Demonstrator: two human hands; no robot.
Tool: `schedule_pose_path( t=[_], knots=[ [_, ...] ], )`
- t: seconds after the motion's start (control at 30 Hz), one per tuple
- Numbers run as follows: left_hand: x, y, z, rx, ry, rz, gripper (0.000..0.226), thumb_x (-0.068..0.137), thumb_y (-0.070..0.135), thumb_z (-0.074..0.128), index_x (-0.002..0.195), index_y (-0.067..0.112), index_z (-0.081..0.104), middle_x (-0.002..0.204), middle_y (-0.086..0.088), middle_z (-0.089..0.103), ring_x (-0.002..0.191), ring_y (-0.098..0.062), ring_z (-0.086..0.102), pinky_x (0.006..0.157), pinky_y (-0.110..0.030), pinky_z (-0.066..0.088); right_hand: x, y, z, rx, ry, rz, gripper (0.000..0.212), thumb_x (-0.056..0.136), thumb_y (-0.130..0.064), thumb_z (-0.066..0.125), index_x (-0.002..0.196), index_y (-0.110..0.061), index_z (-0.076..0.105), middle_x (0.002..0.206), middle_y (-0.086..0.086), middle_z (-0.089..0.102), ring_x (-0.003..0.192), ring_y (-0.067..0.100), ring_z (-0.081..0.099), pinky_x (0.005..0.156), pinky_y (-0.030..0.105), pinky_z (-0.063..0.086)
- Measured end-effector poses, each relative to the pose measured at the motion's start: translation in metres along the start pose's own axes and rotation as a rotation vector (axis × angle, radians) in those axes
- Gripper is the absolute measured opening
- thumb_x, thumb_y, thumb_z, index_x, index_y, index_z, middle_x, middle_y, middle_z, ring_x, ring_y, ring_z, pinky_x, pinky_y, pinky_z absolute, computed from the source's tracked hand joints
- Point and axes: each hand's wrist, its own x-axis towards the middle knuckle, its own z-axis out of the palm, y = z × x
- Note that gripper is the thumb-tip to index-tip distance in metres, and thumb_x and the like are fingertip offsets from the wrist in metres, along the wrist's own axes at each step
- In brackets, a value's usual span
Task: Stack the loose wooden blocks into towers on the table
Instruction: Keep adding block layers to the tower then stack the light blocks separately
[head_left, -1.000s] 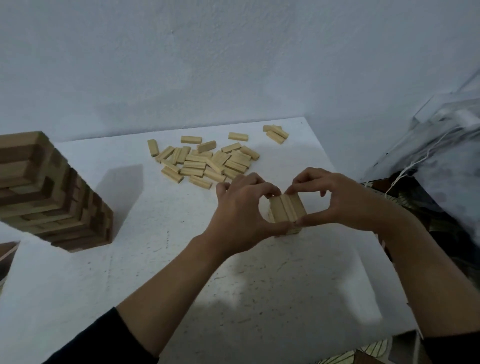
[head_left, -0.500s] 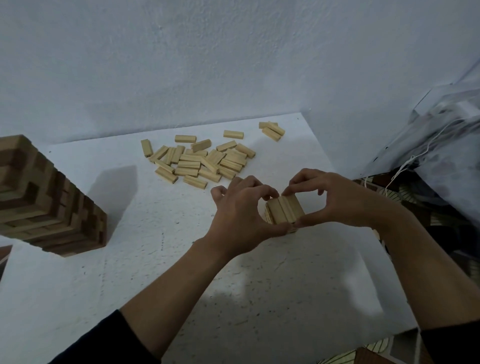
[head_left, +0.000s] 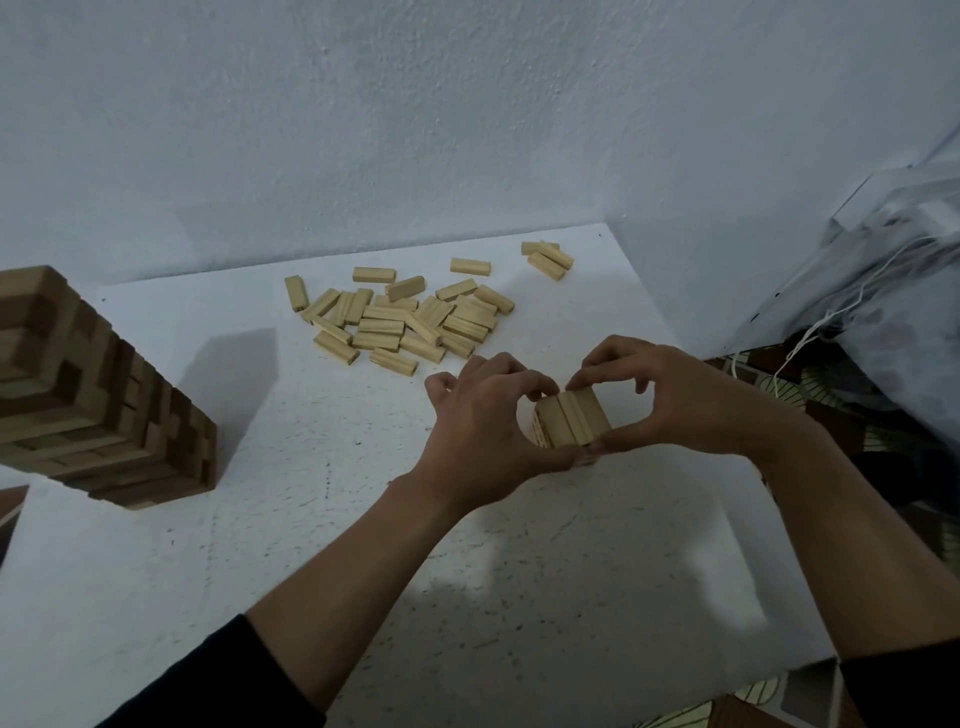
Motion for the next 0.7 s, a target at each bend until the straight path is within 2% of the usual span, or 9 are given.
schedule_pose_path(
  t=[0.17, 0.27, 0.5, 0.7],
  knots=[
    [-0.001, -0.001, 0.0, 0.001, 0.004, -0.004, 0.066, 0.065, 0.078, 0.071, 0.115, 0.034, 0.068, 0.104, 0.015, 0.054, 0.103, -0.007, 0.045, 0.087, -0.04, 0.024, 0.0, -0.001, 0.0, 0.009, -0.006, 0.013, 0.056, 0.073, -0.033, 0.088, 0.123, -0.038, 0.064, 0.119, -0.023, 0.055, 0.109, -0.007, 0.048, 0.077, 0.019, 0.038],
    [0.0, -0.002, 0.0, 0.001, 0.005, -0.009, 0.064, 0.067, 0.074, 0.075, 0.116, 0.034, 0.068, 0.104, 0.015, 0.054, 0.104, -0.007, 0.044, 0.088, -0.041, 0.025, -0.001, -0.003, 0.001, 0.018, -0.004, 0.019, 0.057, 0.072, -0.032, 0.089, 0.123, -0.037, 0.064, 0.119, -0.023, 0.055, 0.11, -0.007, 0.048, 0.079, 0.019, 0.038],
    [-0.002, -0.002, -0.002, 0.027, 0.0, -0.009, 0.072, 0.065, 0.08, 0.07, 0.122, 0.035, 0.067, 0.104, 0.016, 0.053, 0.103, -0.006, 0.045, 0.085, -0.038, 0.023, -0.003, -0.005, 0.002, 0.022, 0.011, 0.022, 0.063, 0.07, -0.035, 0.089, 0.126, -0.043, 0.059, 0.12, -0.022, 0.055, 0.112, -0.005, 0.05, 0.081, 0.017, 0.041],
    [-0.006, -0.004, -0.015, 0.009, 0.016, -0.01, 0.078, 0.063, 0.088, 0.06, 0.125, 0.04, 0.063, 0.104, 0.019, 0.055, 0.102, -0.001, 0.048, 0.092, -0.04, 0.028, -0.009, -0.012, 0.002, 0.051, 0.078, -0.019, 0.063, 0.069, -0.048, 0.082, 0.128, -0.041, 0.061, 0.123, -0.025, 0.055, 0.118, -0.001, 0.051, 0.089, 0.019, 0.045]
  ],
)
